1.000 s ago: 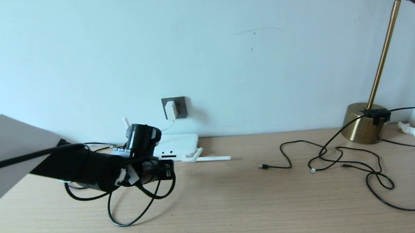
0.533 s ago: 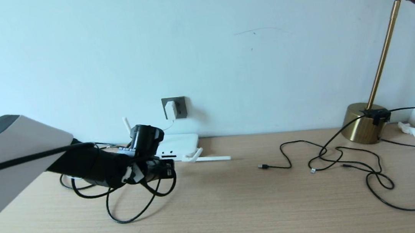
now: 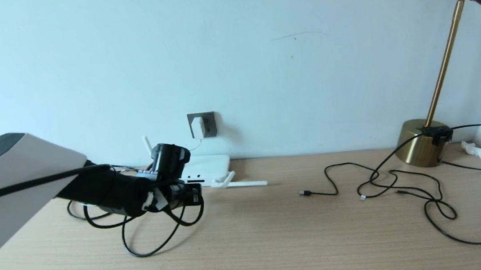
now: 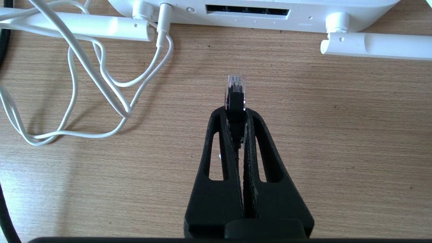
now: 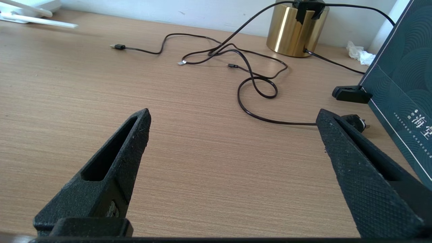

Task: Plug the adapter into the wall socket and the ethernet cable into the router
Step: Align cable and router interface

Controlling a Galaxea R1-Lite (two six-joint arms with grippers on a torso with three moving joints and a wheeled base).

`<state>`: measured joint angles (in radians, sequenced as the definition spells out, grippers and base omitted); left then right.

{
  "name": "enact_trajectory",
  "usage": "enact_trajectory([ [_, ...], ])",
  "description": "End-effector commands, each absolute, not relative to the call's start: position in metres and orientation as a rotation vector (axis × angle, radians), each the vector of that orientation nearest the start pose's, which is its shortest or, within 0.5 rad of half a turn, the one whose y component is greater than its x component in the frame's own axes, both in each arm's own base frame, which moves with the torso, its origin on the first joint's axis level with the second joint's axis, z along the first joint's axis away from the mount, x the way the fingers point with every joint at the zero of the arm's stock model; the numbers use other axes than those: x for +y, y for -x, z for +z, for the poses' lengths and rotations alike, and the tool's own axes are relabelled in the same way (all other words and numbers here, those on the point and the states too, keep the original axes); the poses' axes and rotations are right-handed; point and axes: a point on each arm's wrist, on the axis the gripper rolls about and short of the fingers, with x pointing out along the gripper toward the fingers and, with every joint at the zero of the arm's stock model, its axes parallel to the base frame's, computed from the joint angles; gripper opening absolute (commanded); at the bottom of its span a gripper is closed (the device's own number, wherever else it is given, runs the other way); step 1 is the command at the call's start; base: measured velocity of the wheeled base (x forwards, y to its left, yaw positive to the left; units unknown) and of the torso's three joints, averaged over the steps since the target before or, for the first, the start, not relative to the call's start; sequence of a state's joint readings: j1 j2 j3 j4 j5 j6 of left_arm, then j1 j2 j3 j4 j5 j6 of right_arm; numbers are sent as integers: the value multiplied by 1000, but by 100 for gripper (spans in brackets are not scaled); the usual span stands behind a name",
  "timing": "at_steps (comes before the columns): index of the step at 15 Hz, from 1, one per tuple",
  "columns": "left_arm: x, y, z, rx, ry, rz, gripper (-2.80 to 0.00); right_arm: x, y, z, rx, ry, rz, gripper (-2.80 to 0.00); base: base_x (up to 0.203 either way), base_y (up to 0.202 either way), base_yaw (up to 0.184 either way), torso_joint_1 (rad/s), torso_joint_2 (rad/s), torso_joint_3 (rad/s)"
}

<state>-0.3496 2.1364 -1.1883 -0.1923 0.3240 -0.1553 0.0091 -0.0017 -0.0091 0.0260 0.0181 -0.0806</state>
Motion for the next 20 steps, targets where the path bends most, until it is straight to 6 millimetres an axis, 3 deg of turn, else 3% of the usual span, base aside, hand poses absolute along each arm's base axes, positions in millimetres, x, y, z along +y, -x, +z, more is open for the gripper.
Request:
enact_trajectory([
  [1, -128, -377, 88, 703, -107, 34, -280, 0, 24, 75, 16, 81, 30, 0, 0, 0, 0, 0, 0, 0],
  [14, -106, -384, 104, 654, -175, 50, -280, 0, 24, 75, 16, 80, 28, 0, 0, 0, 0, 0, 0, 0],
  [20, -106, -387, 99, 659, -192, 40, -280, 0, 22, 76, -23, 79, 30, 0, 0, 0, 0, 0, 0, 0],
])
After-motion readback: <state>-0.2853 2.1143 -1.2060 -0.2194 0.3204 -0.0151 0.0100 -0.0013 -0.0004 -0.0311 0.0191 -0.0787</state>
